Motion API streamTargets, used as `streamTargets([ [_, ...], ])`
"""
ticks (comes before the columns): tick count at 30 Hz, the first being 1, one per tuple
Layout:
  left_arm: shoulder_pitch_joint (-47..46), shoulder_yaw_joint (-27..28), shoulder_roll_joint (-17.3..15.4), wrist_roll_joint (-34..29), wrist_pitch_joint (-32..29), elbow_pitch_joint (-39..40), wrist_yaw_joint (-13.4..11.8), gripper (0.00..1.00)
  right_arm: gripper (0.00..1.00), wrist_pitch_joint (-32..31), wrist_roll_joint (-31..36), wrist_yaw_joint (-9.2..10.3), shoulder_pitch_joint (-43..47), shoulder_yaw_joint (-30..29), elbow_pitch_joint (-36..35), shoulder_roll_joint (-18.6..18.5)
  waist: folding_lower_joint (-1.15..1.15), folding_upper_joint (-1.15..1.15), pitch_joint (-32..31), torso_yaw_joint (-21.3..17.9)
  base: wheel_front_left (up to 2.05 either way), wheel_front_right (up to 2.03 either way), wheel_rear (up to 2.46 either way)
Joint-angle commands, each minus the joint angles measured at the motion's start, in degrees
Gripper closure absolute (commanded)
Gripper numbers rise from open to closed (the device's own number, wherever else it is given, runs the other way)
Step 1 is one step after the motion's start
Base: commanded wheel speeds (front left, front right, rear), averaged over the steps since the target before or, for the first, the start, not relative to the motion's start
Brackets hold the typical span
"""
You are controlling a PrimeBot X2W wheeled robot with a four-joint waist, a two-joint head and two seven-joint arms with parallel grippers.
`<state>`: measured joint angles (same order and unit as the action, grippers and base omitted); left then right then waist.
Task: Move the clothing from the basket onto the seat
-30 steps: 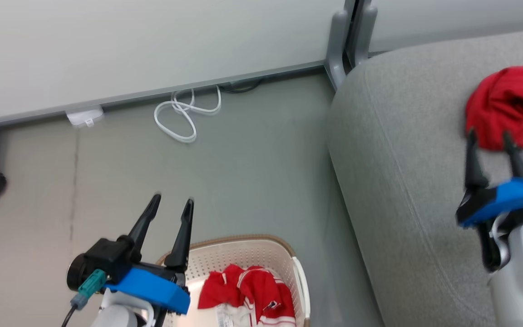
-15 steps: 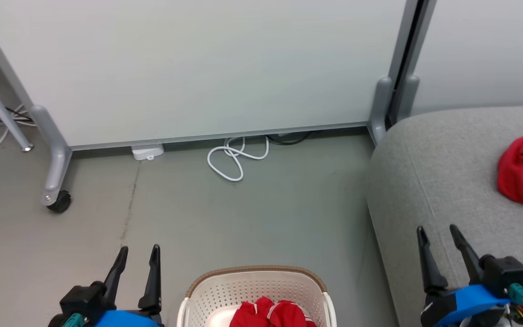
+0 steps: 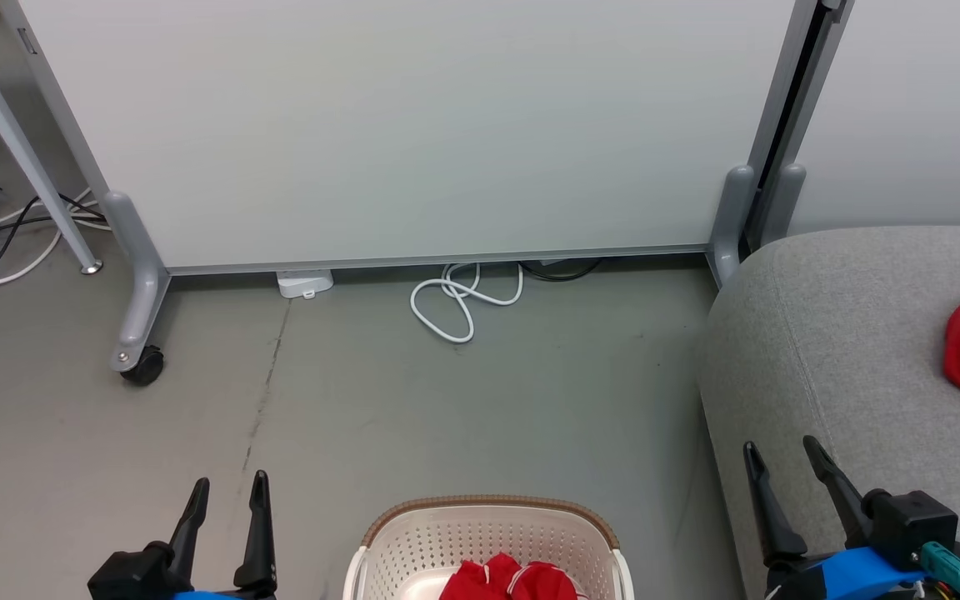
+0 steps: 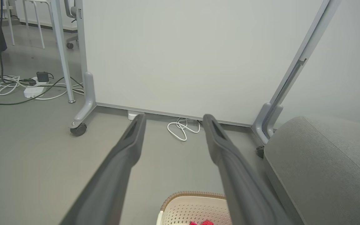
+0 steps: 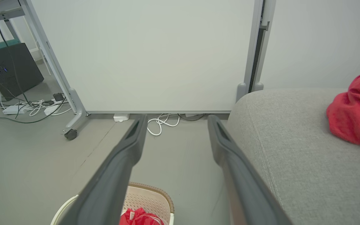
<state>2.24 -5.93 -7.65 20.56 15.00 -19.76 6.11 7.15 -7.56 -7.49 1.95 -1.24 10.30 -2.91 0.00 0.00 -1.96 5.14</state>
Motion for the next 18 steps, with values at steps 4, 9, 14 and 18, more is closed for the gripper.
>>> streamTargets([
  [4, 0.05, 1.00, 0.45, -1.20, 0.26, 0.50, 0.49, 0.00, 0.00, -0.36, -0.61, -0.01, 1.08, -0.08, -0.97, 0.01, 0.00, 0.00, 0.29, -0.25, 0.00, 0.00, 0.00],
  [9, -0.36, 1.25, 0.77, -1.98, 0.26, 0.56, 0.86, 0.00, 0.00, -0.36, -1.10, -0.01, 1.02, -0.02, -1.18, 0.02, 0.00, 0.00, 0.59, -0.46, 0.00, 0.00, 0.00],
  [14, -0.62, 1.29, 0.95, -2.24, 0.27, 0.39, 0.96, 0.00, 0.00, -0.33, -1.43, -0.01, 0.83, 0.25, -1.26, 0.02, 0.00, 0.00, 0.71, -0.60, 0.00, 0.00, 0.00],
  [18, -0.70, 1.35, 1.03, -2.49, 0.27, 0.39, 1.05, 0.00, 0.00, -0.12, -1.72, -0.01, 0.56, 0.52, -1.30, 0.02, 0.00, 0.00, 0.89, -0.87, 0.00, 0.00, 0.00],
])
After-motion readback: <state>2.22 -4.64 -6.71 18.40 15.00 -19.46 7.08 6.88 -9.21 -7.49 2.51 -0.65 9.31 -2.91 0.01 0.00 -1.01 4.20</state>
